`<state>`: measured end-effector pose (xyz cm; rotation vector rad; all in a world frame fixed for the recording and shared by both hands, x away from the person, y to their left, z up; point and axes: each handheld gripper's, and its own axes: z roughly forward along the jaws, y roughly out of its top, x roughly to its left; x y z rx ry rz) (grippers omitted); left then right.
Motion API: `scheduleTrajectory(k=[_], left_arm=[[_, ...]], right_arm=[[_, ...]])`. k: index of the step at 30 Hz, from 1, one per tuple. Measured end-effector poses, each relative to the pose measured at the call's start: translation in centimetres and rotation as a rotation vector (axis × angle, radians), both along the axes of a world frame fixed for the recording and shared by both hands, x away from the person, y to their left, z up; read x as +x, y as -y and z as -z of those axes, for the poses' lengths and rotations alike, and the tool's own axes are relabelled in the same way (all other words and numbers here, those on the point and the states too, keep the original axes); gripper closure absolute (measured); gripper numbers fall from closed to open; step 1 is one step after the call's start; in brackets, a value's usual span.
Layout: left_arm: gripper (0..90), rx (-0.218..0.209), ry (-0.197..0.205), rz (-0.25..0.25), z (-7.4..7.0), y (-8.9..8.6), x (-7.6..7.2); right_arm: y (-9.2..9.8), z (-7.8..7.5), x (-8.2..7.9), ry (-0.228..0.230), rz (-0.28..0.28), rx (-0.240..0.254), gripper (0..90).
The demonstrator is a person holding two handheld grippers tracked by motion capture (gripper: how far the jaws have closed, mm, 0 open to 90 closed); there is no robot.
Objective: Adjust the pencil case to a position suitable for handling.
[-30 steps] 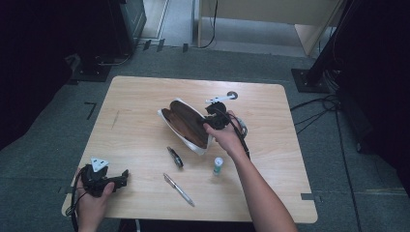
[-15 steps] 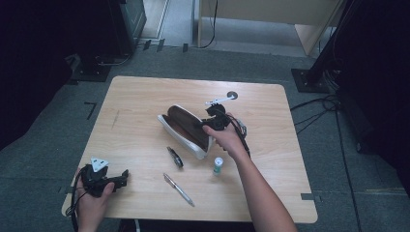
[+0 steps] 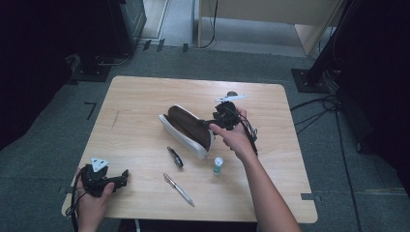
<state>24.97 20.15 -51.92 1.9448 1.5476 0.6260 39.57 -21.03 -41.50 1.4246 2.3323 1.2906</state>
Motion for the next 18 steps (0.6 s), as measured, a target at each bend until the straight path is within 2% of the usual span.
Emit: scheduleTrajectory(k=[2, 4, 9, 15, 18], left_arm=[[0.0, -0.001, 0.000, -0.001, 0.0, 0.0, 0.0], [0.0, 0.000, 0.000, 0.000, 0.0, 0.0, 0.0], [0.0, -0.001, 0.000, -0.001, 0.0, 0.0, 0.0], [0.0, 0.000, 0.000, -0.001, 0.0, 0.0, 0.0], [0.0, 0.000, 0.000, 0.000, 0.0, 0.0, 0.0]], right_arm=[[0.3, -0.3, -0.8, 0.024, 0.025, -0.036, 12.5], [0.7, -0.5, -1.5, 0.055, 0.059, -0.051, 11.7], [2.2, -1.0, -3.1, 0.062, 0.070, -0.009, 0.8], [3.3, -1.5, -5.2, 0.075, 0.078, 0.012, 0.0], [3.4, -1.5, -6.2, 0.069, 0.084, -0.002, 0.1]])
